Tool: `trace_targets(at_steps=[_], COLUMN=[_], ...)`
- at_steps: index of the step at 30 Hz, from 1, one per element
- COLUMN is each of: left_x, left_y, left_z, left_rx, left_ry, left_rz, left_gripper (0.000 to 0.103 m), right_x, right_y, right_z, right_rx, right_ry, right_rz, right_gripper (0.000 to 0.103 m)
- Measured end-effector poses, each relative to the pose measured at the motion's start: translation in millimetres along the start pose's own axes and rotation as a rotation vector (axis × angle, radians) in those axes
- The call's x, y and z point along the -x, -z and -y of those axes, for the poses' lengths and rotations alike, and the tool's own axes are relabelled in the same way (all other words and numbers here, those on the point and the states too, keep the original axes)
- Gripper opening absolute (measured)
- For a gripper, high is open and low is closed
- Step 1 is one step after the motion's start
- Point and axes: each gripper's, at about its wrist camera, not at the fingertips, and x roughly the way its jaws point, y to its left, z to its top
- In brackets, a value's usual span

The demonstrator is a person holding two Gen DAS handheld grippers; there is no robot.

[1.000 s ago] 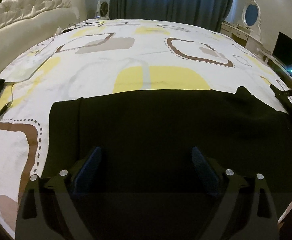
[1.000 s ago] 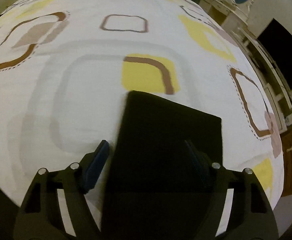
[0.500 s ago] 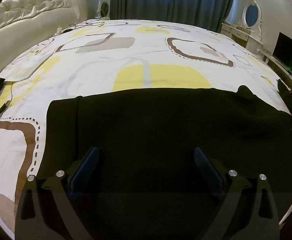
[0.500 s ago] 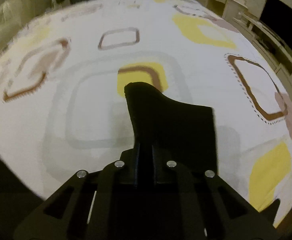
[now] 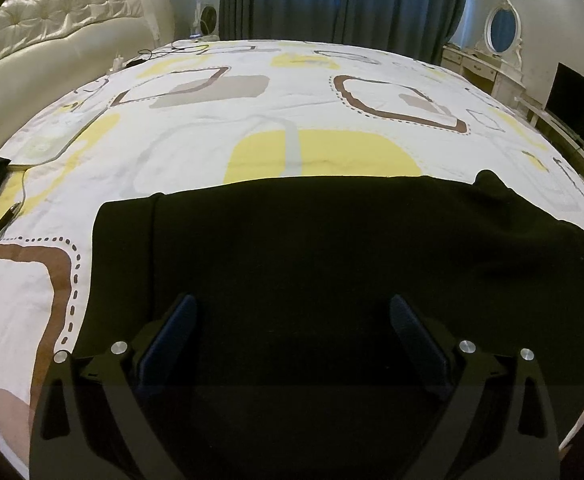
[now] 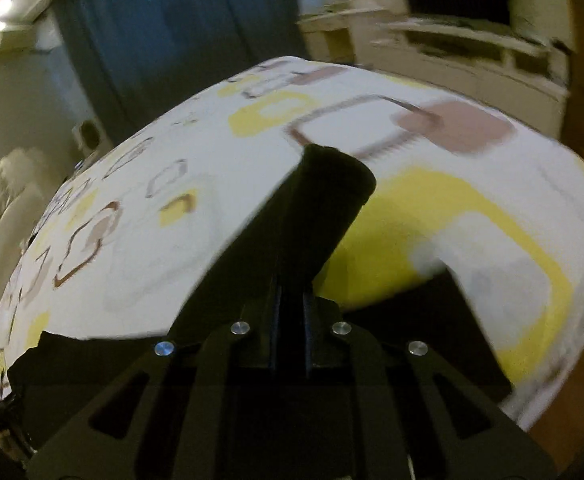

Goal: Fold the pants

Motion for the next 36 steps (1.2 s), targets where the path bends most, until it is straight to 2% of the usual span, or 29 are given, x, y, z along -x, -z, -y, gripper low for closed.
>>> trace_targets(at_steps=[4,9,13,14,17,18,21,24,29,31,33,36], left_x=[-1.8,-3.2,-2.8,-2.7,-2.8,-2.5,-2.2,-1.9,-1.3,-1.2,-1.0,-0.7], left_y=[-2.7,-3.2,-1.3,-1.0,-0.1,0.8,1.4,1.5,2.0,1.9,1.9,1.8], left_z=[0.7,1.3,1.1,1.1,1.8,2.4,2.6,3.0,2.8,2.7,2.7,2.6], left_rx=[-0.001,-0.016,-0.026,-0.027,-0.029,-0.029,-0.03,-0.029,-0.029,-0.029,-0.029,-0.029], left_ry=[-0.003,-0.009,-0.002,-0.002,-0.005,-0.005,-0.004,-0.003,-0.002,-0.002,-0.001,0.001], left_rz=[-0.019,-0.032,-0.026,-0.024,-0.018,-0.017,-0.013,-0.01,-0.008,-0.007,-0.007,-0.005], left_gripper=[0.098,0.098,0.098,0.098,0.098,0.098,0.098,0.098,0.098,0.098,0.098,0.098], right_x=[-3.1,-9.9,-4.2,-2.6,5.6,9.1,11.0,-0.3,-15.4,-15.8,-15.3,-6.8], right_y=[30.0,56.6,63.9,64.6,66.9,65.8,58.5,50.1,40.7,39.9,40.3,42.2], right_z=[41.3,57.3,68.4,70.4,81.8,85.2,89.6,89.5,84.0,82.9,84.7,92.5], right_rx=[-0.12,-0.191,-0.245,-0.258,-0.319,-0.334,-0.357,-0.387,-0.396,-0.38,-0.376,-0.385], right_ry=[-0.049,-0.087,-0.12,-0.118,-0.133,-0.134,-0.128,-0.138,-0.132,-0.121,-0.136,-0.15], right_rz=[-0.037,-0.036,-0.02,-0.019,0.006,0.018,0.035,0.006,0.0,0.002,0.003,0.03], right_gripper=[0.009,0.009,0.012,0.019,0.031,0.04,0.058,0.063,0.063,0.051,0.013,0.01])
